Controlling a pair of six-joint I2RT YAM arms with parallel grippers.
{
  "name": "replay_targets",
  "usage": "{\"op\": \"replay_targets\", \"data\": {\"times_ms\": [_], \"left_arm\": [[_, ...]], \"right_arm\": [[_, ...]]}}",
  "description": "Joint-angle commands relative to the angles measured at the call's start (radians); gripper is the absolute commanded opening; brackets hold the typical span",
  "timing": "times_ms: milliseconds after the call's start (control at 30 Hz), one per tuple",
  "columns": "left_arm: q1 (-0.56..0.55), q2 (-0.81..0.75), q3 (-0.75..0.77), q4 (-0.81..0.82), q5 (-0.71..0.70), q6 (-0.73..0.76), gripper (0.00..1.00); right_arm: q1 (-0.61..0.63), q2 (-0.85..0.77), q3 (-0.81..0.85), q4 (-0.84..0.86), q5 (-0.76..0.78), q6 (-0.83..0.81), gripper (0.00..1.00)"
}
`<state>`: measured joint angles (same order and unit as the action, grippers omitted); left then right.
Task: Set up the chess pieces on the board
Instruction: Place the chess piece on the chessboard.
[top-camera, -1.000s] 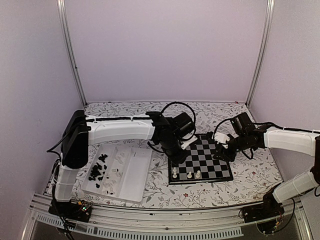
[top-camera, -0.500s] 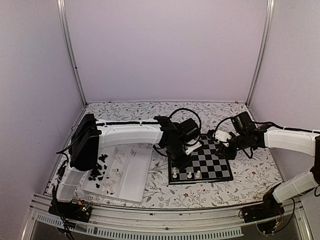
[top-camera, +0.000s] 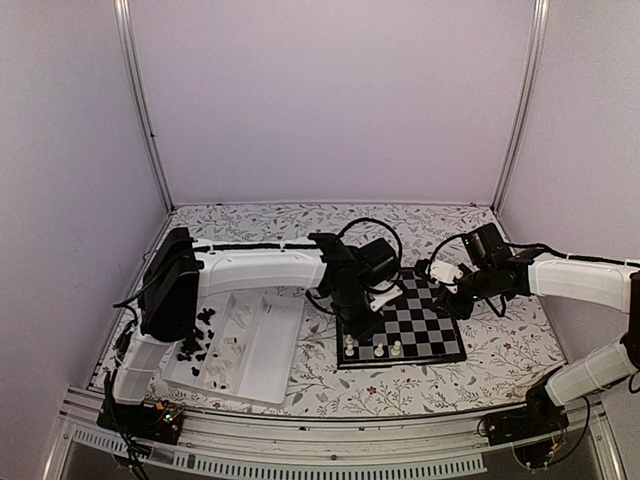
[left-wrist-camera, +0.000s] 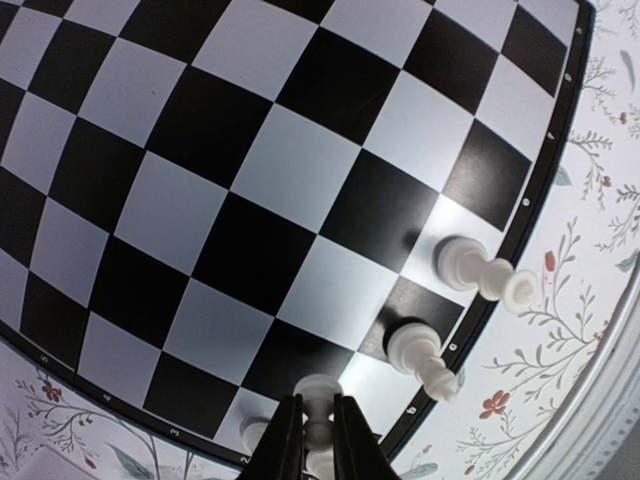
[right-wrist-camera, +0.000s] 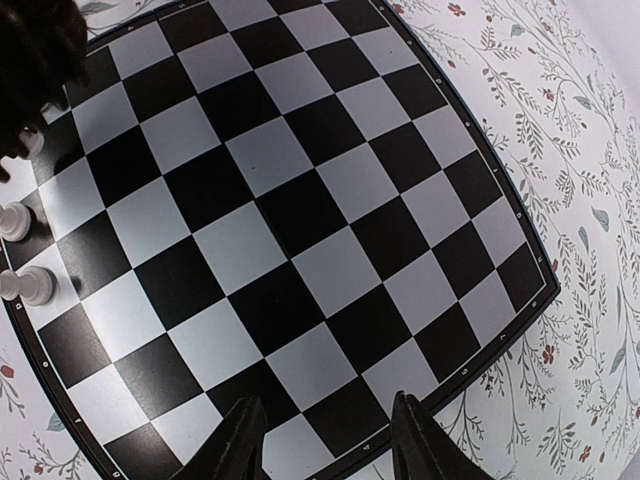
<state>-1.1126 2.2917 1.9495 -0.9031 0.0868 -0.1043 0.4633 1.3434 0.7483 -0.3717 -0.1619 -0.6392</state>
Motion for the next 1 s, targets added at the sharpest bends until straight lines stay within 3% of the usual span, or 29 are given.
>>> {"op": "replay_targets", "data": {"times_ms": [0, 767, 967], "left_arm": [[-0.013, 0.031, 0.006, -0.014, 0.015, 0.009, 0.15], [-0.009, 0.035, 0.022, -0.045, -0.032, 0.005, 0.15], [-0.009, 0.031, 0.032, -0.038, -0.013, -0.005, 0.21]], "right_arm": [[-0.005, 0.003, -0.007, 0.019, 0.007, 0.015, 0.45], [-0.005, 0.013, -0.006, 0.014, -0.002, 0.015, 0.45], [-0.006, 0.014, -0.006, 0.012, -0.004, 0.013, 0.45]]}}
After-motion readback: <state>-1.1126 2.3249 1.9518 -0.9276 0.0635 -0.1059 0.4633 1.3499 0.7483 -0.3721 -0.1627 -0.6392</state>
